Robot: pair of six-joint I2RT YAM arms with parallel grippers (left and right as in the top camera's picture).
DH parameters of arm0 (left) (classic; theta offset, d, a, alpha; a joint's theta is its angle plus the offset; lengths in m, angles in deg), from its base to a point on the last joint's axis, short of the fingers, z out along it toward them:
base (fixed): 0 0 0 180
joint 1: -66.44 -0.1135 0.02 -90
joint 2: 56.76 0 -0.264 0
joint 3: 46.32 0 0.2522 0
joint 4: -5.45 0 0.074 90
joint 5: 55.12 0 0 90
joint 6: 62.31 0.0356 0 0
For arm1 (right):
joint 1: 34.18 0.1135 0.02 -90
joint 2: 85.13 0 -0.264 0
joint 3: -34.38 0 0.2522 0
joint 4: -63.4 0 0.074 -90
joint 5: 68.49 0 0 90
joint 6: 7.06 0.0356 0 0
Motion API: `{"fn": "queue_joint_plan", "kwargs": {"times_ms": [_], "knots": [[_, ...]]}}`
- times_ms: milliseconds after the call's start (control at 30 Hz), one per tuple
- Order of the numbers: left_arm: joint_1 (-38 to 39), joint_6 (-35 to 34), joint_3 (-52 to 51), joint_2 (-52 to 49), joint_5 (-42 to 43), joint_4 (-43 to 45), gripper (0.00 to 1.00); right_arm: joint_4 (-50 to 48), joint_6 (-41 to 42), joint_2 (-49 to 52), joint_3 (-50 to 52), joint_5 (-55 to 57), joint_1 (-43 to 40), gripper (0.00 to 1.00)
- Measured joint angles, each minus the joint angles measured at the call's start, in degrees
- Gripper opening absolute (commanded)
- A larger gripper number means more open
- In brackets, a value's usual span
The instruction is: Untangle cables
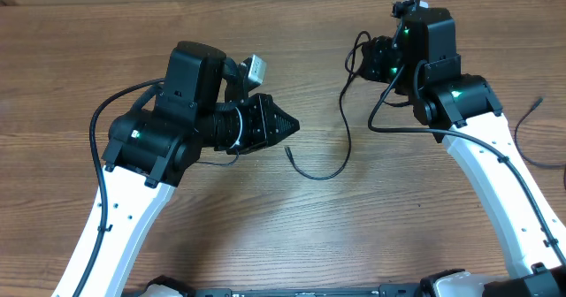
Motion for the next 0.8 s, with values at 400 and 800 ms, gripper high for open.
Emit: {"fn": "queue_joint_plan", "kwargs": {"times_ms": [400, 800], "knots": [[-0.2, 2.2, 0.0, -0.4, -9.8, -3.0, 0.13, -4.2, -7.2, -0.4, 0.0, -25.9, 0.0, 0.04], [-0.4, -0.6, 0.0, -8.3, -10.6, -3.8, 0.14, -5.0, -13.2, -4.4, 0.0, -43.6, 0.0, 0.04]]}}
